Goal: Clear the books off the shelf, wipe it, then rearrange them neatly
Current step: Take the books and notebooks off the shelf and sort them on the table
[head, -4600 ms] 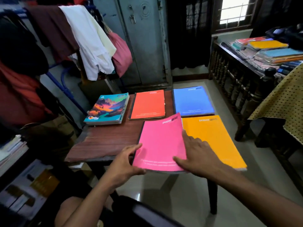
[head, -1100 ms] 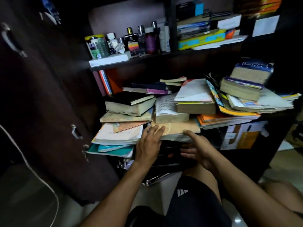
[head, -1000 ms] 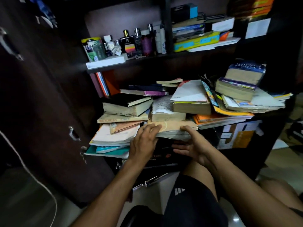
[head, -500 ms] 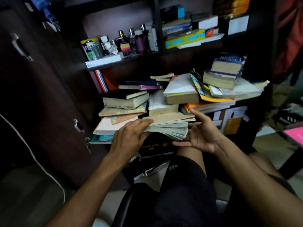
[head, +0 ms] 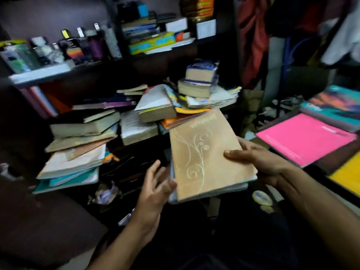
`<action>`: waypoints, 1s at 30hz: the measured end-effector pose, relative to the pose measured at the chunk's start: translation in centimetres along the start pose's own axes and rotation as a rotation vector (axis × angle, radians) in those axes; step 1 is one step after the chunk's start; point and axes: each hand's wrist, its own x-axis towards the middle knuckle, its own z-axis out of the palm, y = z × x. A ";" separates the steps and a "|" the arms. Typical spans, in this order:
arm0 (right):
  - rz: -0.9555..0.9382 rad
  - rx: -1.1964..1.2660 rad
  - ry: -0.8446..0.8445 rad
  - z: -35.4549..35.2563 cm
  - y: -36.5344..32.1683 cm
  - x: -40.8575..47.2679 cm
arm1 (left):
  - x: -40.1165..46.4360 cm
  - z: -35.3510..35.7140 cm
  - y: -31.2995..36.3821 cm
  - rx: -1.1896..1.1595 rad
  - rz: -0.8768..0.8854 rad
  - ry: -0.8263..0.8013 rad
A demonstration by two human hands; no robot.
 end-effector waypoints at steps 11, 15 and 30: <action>-0.134 -0.403 0.572 -13.7 -5.0 -6.3 | 14.7 20.5 -0.1 0.203 0.009 -0.404; -0.148 -0.415 0.785 -17.9 -4.0 -6.8 | 18.7 26.6 0.1 0.375 0.055 -0.528; 0.107 -0.502 1.021 -25.2 0.3 -6.2 | 22.3 35.9 -4.3 1.532 0.326 -0.497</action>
